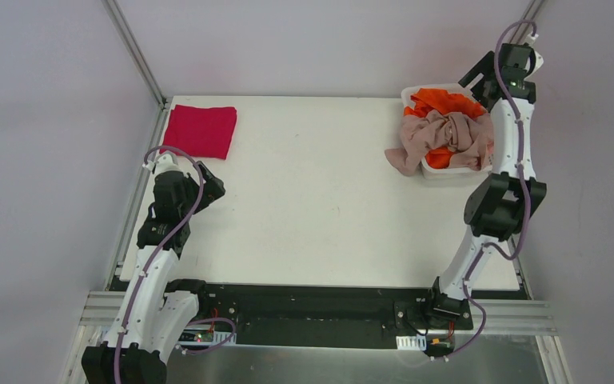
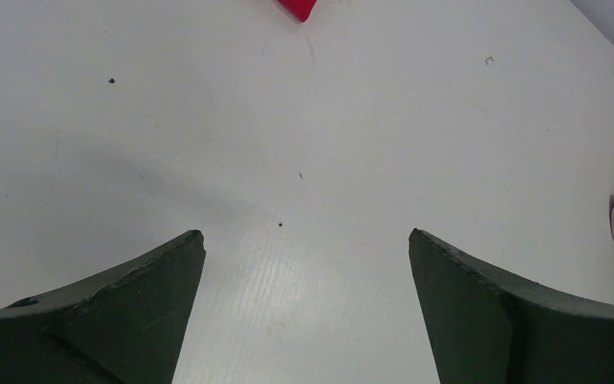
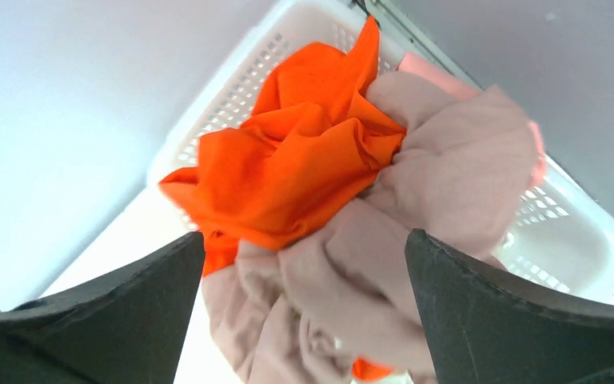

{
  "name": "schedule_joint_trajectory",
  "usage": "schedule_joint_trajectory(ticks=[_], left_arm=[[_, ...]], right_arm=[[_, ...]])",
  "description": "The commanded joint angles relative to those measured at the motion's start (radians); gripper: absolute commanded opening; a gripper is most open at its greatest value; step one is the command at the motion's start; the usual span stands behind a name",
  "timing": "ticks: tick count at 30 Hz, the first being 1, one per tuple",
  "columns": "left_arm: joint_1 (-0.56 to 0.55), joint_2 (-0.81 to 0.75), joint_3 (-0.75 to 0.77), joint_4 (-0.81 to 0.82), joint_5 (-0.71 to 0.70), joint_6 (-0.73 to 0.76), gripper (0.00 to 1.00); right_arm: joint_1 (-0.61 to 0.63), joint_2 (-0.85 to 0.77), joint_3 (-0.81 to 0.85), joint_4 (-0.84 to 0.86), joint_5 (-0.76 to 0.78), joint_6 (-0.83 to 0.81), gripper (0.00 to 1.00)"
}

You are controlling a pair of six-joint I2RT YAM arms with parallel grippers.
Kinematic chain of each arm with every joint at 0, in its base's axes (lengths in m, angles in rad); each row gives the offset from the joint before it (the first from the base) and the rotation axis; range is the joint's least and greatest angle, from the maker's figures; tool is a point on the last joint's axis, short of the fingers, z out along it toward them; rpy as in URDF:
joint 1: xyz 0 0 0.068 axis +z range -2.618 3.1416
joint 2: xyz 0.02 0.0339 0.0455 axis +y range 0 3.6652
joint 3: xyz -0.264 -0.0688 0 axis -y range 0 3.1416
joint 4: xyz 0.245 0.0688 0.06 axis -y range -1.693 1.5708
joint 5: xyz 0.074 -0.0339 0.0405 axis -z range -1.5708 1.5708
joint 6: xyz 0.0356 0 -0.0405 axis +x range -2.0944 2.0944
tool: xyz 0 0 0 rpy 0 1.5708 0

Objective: Fold and stack the t-shirts
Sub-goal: Grab crumpled tshirt from bin with the right arm

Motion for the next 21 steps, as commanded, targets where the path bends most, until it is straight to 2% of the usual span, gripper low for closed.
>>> schedule_joint_trajectory(ticks=[1, 10, 15, 21], left_arm=[[0.003, -0.009, -0.007, -0.004, -0.010, 0.006, 1.00], [0.002, -0.020, -0.008, -0.008, -0.009, 0.007, 1.00], [0.002, -0.028, -0.010, -0.009, -0.003, 0.007, 1.00], [0.002, -0.036, -0.011, -0.010, -0.009, 0.008, 1.00]], right_arm=[[-0.004, -0.191, -0.098, -0.027, 0.004, 0.029, 1.00], [0.026, -0.433, -0.504, 0.176, -0.130, -0.027, 1.00], [0.078, -0.444, -0.563, 0.174, -0.049, -0.103, 1.00], [0.082, -0.429, -0.586, 0.211, -0.019, -0.094, 1.00]])
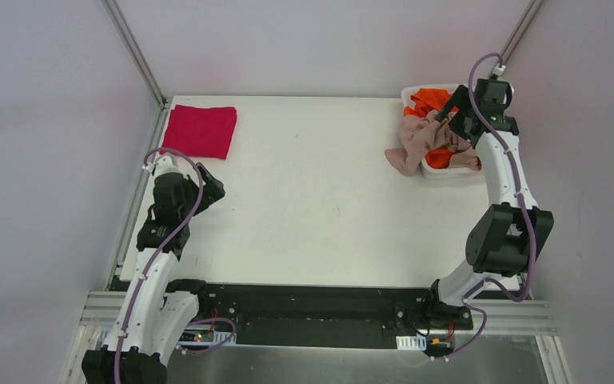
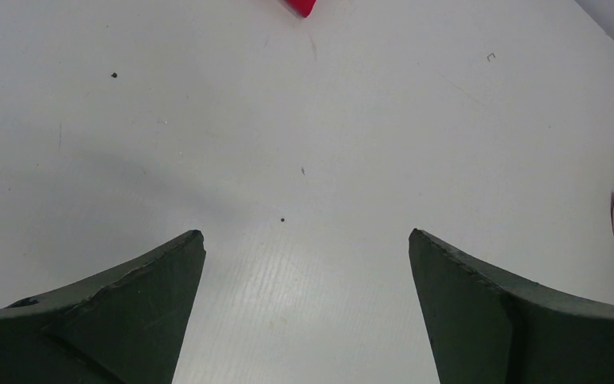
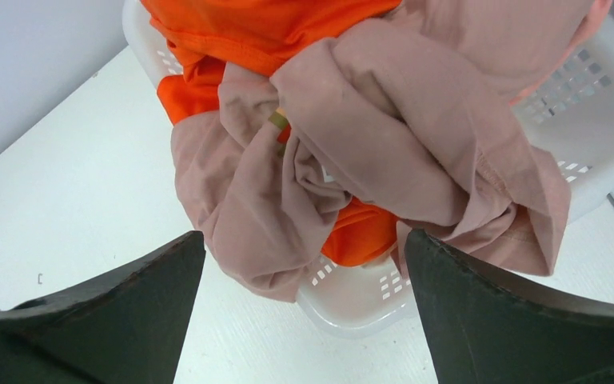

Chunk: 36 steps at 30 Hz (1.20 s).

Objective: Fold and stack the t-shirts
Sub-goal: Grab crumpled tshirt from bin with the right arm

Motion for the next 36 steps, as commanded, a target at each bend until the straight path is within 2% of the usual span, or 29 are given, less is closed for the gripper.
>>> schedule_joint_trajectory(ticks=[1, 7, 17, 18, 20, 22, 24, 25, 27, 28, 36], left_arm=[[0.002, -0.018, -0.005, 0.005, -0.009, 0.009, 1.00], [0.002, -0.028, -0.006, 0.000, -0.006, 0.010, 1.00], [0.002, -0.023, -0.005, 0.000, -0.012, 0.010, 1.00], [0.002, -0.022, -0.005, 0.000, -0.013, 0.010, 1.00], [0.003, -0.022, -0.005, 0.000, -0.014, 0.011, 1.00], [0.002, -0.023, -0.005, -0.001, -0.016, 0.013, 1.00], [0.002, -0.025, -0.005, -0.003, -0.017, 0.014, 1.00], [0.002, -0.026, -0.005, -0.003, -0.017, 0.013, 1.00], [0.002, -0.027, -0.005, -0.003, -0.017, 0.013, 1.00], [0.002, -0.026, -0.004, -0.003, -0.016, 0.013, 1.00], [0.002, -0.044, -0.006, -0.003, -0.005, 0.010, 1.00]], right_arm=[[-0.004, -0.034, -0.027, 0.104, 0.053, -0.020, 1.00], [-0.004, -0.063, -0.068, 0.146, 0.052, -0.047, 1.00], [-0.004, 0.130, 0.043, 0.104, 0.089, -0.056, 0.99], [-0.004, 0.156, 0.060, 0.108, 0.093, -0.054, 0.96], [-0.004, 0.200, 0.097, 0.108, 0.093, -0.054, 0.79], [-0.003, 0.228, 0.131, 0.102, 0.100, -0.046, 0.50], [-0.001, 0.224, 0.146, 0.090, 0.118, -0.022, 0.26], [-0.001, 0.204, 0.144, 0.089, 0.125, -0.013, 0.15], [-0.001, 0.159, 0.127, 0.101, 0.121, -0.012, 0.03], [-0.001, 0.133, 0.122, 0.104, 0.125, -0.009, 0.00], [-0.001, -0.071, 0.206, 0.059, 0.109, 0.002, 0.00]])
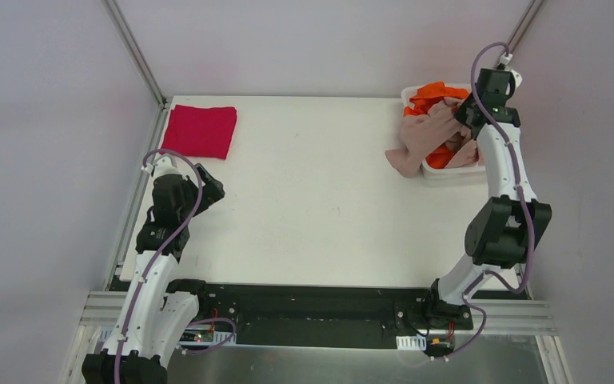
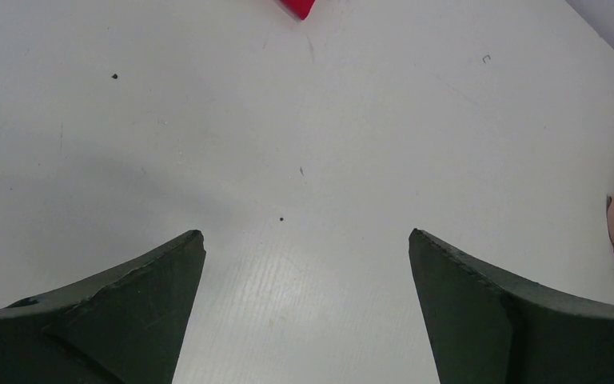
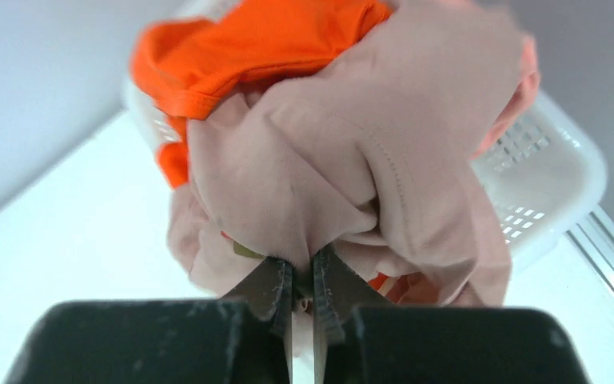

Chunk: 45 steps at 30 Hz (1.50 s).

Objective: Fold and stack the t-shirts
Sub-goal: Grab crumpled tshirt from bin with the right arm, then move the tshirt to the center of the board

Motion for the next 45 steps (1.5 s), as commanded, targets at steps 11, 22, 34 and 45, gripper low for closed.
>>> schedule_joint_trajectory(ticks=[11, 22, 34, 45], left_arm=[[0.002, -0.057, -0.007, -0.001, -0.002, 0.010, 1.00], [0.002, -0.065, -0.005, -0.005, -0.001, 0.007, 1.00], [0.002, -0.011, 0.036, 0.003, 0.062, -0.054, 1.00], [0.002, -0.033, -0.001, -0.021, 0.123, -0.214, 1.00]], right_arm=[[0.000, -0.288, 0.486, 0.059, -0.090, 0.084, 0.00], [0.011, -0.301, 0.669, 0.121, -0.495, 0.366, 0.00], [0.314, -0.447, 0.296, 0.200, -0.709, 0.459, 0.00], [0.826, -0.454, -0.107, 0.113, -0.058, 0.218, 0.00]])
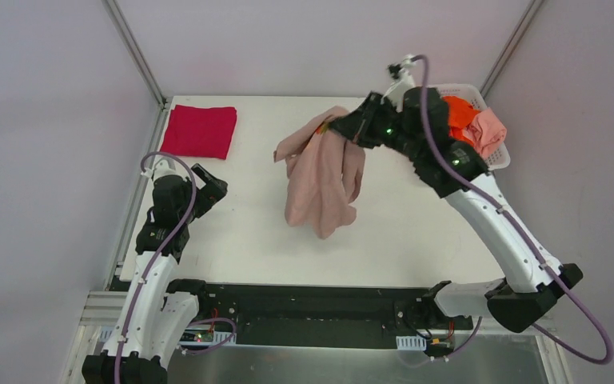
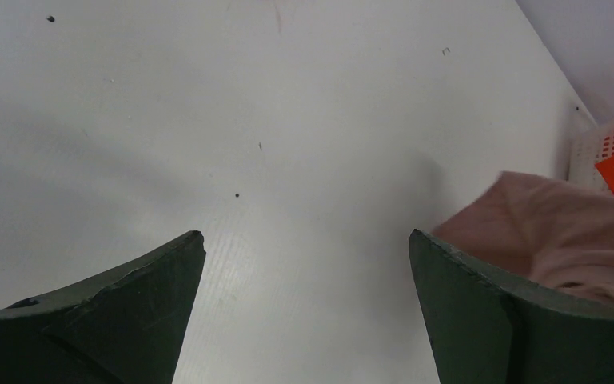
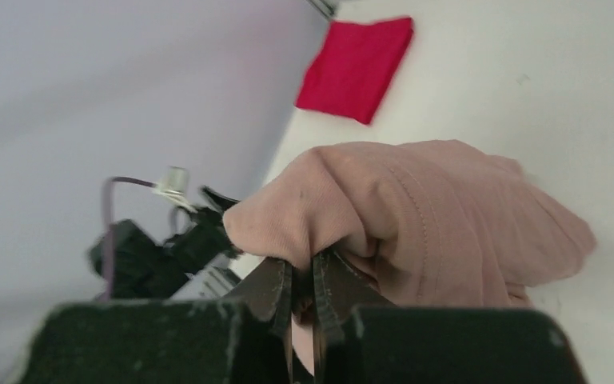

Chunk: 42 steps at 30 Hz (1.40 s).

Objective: Fold and stack the t-shirts
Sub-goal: Move the tshirt to the center of the board, then flatten out the tshirt

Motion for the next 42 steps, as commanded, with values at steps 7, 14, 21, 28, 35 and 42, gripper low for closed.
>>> schedule_joint_trajectory(ticks=[7, 14, 21, 28, 35, 42], left_arm=[[0.002, -0.059, -0.022, -0.024, 0.121, -0.138, 1.00], [-0.031, 0.031, -0.027, -0.024, 0.277, -0.163, 1.00], [-0.386, 0.220, 0.055, -0.017, 0.140, -0.095, 1.00], [-0.581, 0.355, 0.059, -0.017, 0.063, -0.096, 1.00], [-0.632, 0.531, 0.065, 0.089, 0.021, -0.129, 0.95], [-0.632, 0.702, 0.100, 0.237, 0.046, -0.137, 0.82]], right_arm=[[0.270, 0.183, -0.296, 0.247, 0.666, 0.027, 0.00], [0.275, 0.445, -0.261, 0.241, 0.660, 0.087, 0.12], [0.272, 0.408, -0.177, 0.035, 0.704, 0.122, 0.99], [0.198, 0.074, -0.407, -0.027, 0.666, 0.079, 0.99], [0.096, -0.205, -0.799, 0.148, 0.393, -0.047, 0.99], [0.055, -0.147, -0.913, 0.287, 0.225, -0.136, 0.99]])
